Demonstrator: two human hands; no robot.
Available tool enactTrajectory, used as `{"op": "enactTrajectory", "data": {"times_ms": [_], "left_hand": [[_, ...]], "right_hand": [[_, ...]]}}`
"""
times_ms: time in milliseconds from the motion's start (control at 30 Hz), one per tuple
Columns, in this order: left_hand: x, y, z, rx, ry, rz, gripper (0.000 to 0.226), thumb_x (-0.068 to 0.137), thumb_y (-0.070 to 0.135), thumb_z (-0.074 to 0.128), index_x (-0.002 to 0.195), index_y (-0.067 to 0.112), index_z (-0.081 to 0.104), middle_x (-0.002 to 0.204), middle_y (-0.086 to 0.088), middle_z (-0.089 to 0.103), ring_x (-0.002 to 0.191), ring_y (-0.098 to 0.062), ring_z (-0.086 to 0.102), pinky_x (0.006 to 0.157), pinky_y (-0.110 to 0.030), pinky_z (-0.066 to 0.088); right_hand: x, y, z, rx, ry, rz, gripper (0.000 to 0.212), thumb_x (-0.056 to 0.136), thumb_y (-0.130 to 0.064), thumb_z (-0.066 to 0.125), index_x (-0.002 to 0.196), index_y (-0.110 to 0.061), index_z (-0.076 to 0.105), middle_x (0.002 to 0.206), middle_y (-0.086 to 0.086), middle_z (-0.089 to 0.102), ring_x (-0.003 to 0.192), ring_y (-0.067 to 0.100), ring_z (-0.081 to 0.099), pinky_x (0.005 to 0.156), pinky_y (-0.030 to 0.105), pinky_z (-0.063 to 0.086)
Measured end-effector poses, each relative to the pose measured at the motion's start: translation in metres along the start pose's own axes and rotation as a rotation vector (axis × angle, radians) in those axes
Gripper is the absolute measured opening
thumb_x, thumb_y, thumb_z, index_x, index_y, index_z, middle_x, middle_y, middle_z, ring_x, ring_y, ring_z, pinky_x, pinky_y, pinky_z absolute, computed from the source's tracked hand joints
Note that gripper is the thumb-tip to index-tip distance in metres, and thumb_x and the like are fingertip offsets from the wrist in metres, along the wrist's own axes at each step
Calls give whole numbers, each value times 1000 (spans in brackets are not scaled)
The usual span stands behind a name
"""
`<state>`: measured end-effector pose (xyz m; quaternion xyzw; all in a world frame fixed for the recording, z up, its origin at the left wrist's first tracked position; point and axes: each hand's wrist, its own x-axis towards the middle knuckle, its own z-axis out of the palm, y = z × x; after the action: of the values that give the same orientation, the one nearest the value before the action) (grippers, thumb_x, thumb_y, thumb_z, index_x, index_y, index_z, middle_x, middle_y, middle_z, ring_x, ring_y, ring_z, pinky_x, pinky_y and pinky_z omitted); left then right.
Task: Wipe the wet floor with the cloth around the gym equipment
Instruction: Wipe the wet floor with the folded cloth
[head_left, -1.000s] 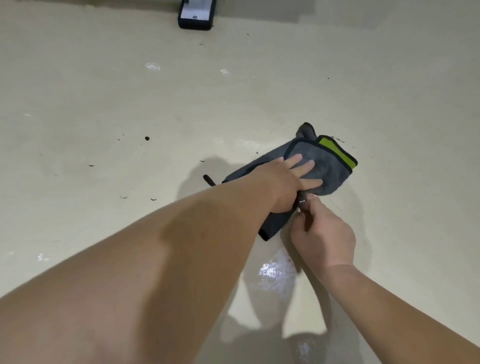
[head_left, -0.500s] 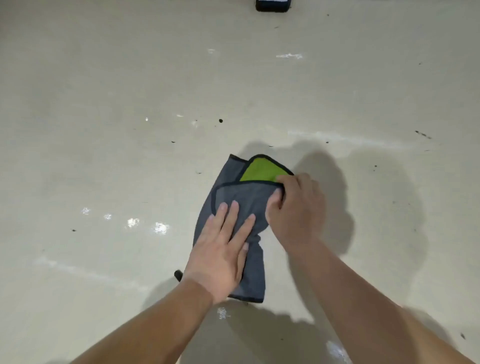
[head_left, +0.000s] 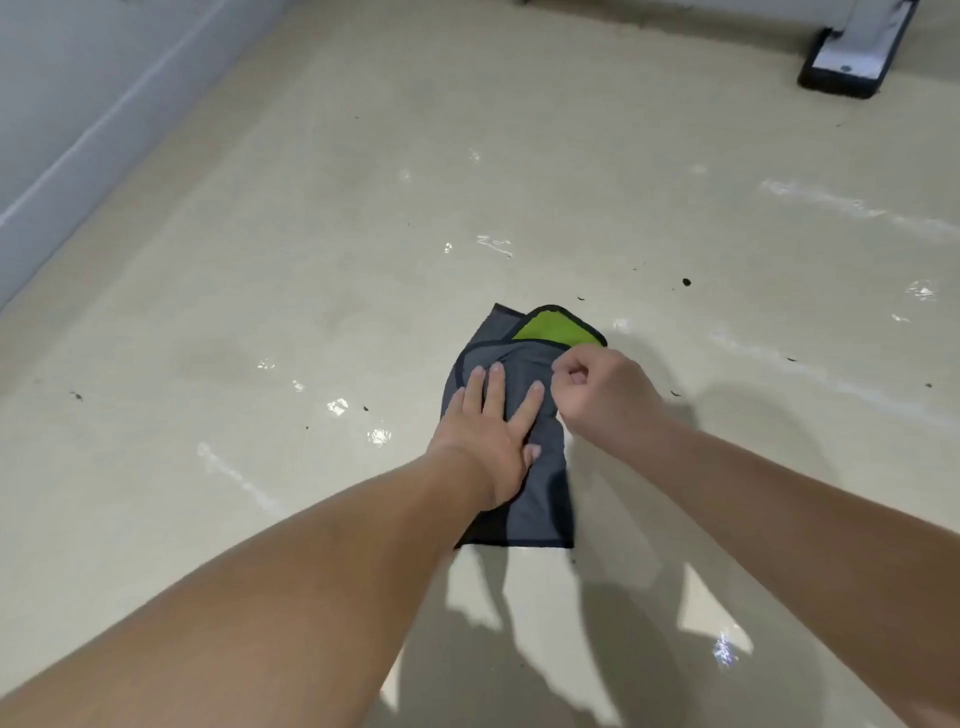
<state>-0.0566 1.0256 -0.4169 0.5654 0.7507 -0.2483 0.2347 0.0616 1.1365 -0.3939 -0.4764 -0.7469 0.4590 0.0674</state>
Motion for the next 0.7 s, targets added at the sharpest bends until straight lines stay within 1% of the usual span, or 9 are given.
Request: {"op": "enactTrajectory", "data": {"times_ms": [67, 167, 267, 367, 467, 500, 567, 633, 700], "left_hand": [[11, -37, -8, 95, 27, 45, 70, 109, 53, 13, 161, 27, -25, 169, -24, -22, 158, -42, -15, 129, -51, 2], [22, -88, -19, 287, 49, 63, 70, 109, 54, 11, 160, 25, -27, 169, -28, -17, 158, -45, -8, 128, -55, 2], [24, -142, -12, 358, 65, 106, 69, 109, 51, 9, 159, 23, -30, 168, -30, -17, 158, -46, -8, 127, -55, 4], [4, -186, 15, 274, 69, 71, 69, 109, 47, 12, 160, 21, -27, 166, -34, -18, 157, -51, -9, 127, -58, 6], [-23, -207, 41, 140, 71, -12, 75, 107, 42, 27, 165, 15, -12, 164, -41, -15, 153, -58, -10, 123, -67, 0], [-28, -209, 45, 125, 69, -47, 78, 105, 43, 30, 165, 12, -9, 163, -42, -14, 152, -60, -13, 119, -72, -4], [-28, -204, 51, 79, 99, -74, 82, 103, 42, 34, 162, 2, -7, 160, -46, -18, 147, -64, -21, 115, -77, -8], [-19, -185, 58, -49, 172, -61, 82, 102, 33, 36, 160, -8, -5, 155, -48, -26, 146, -64, -24, 120, -73, -9], [-11, -185, 74, -181, 274, -51, 80, 101, 32, 35, 161, -7, -2, 157, -44, -28, 150, -57, -23, 123, -67, -10]], "right_hand": [[6, -21, 11, -17, -33, 12, 11, 93, -22, 55, 89, -21, 65, 83, -8, 62, 79, 19, 59, 75, 29, 49], [10, -50, 22, -148, -142, 12, 12, 93, -26, 53, 92, -25, 65, 96, -8, 64, 87, 17, 63, 73, 28, 49], [12, -77, 35, -148, -237, 63, 11, 93, -31, 55, 95, -26, 65, 96, -8, 64, 80, 14, 62, 67, 26, 48], [15, -103, 53, -210, -242, 85, 15, 96, -29, 55, 102, -20, 65, 87, -8, 62, 75, 13, 55, 65, 24, 45], [20, -130, 82, -334, -281, 117, 21, 98, -33, 52, 115, -22, 59, 85, -9, 66, 78, 12, 59, 66, 25, 44], [23, -139, 95, -379, -276, 118, 24, 98, -32, 52, 118, -22, 58, 88, -8, 68, 83, 13, 62, 69, 26, 45], [32, -151, 125, -476, -180, 66, 32, 97, -28, 51, 126, -18, 60, 102, -2, 70, 96, 21, 63, 80, 32, 48], [37, -158, 146, -510, -44, 14, 35, 97, -27, 49, 128, -18, 61, 117, 4, 65, 107, 27, 61, 89, 38, 50], [43, -166, 168, -511, -3, -14, 37, 95, -26, 50, 129, -20, 60, 126, 6, 59, 112, 28, 60, 94, 43, 51]]}}
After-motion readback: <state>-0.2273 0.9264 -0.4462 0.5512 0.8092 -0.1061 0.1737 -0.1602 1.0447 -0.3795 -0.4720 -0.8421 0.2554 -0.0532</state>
